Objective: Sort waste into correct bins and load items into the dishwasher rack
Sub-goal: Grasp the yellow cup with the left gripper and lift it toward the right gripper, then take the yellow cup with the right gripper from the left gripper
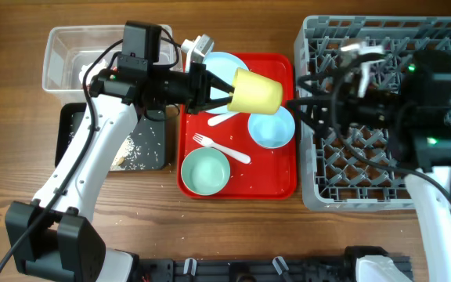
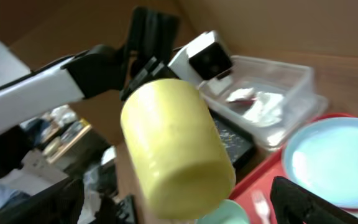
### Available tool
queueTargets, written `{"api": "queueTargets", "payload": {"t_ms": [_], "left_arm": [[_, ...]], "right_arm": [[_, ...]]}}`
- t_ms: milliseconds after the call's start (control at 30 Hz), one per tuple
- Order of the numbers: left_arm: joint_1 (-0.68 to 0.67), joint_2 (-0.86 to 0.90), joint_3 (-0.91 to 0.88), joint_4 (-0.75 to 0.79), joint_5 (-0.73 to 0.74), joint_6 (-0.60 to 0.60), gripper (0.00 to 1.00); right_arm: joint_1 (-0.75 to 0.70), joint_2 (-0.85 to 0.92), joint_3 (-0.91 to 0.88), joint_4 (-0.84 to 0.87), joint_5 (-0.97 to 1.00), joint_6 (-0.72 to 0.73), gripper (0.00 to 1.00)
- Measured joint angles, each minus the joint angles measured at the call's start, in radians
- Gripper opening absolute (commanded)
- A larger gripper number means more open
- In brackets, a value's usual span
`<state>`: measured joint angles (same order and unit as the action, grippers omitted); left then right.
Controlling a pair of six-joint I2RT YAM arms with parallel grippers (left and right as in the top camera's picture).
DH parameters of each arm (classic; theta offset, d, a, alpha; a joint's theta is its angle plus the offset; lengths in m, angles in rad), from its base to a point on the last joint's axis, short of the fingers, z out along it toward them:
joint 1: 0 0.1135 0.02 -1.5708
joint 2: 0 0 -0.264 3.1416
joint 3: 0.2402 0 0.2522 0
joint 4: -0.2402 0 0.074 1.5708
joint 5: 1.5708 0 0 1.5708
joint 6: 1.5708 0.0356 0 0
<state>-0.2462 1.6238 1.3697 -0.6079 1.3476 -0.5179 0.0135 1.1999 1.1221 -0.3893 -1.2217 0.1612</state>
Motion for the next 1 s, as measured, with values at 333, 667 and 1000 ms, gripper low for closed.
{"api": "queueTargets", "payload": {"t_ms": [333, 667, 1000], "left_arm": [[0.003, 0.000, 0.000, 0.056, 0.117, 0.001, 0.04], [0.003, 0.000, 0.000, 0.063, 0.129, 0.007, 0.20], [0.005, 0.000, 0.000, 0.063, 0.121, 0.006, 0.44]], "right_arm": [[0.118, 0.077, 0.000, 0.124, -0.018, 0.052, 0.83], [0.168, 0.077, 0.000, 0.151, -0.018, 0.071, 0.45], [0.038, 0.064, 0.000, 0.108, 0.055, 0.127, 0.40]]}}
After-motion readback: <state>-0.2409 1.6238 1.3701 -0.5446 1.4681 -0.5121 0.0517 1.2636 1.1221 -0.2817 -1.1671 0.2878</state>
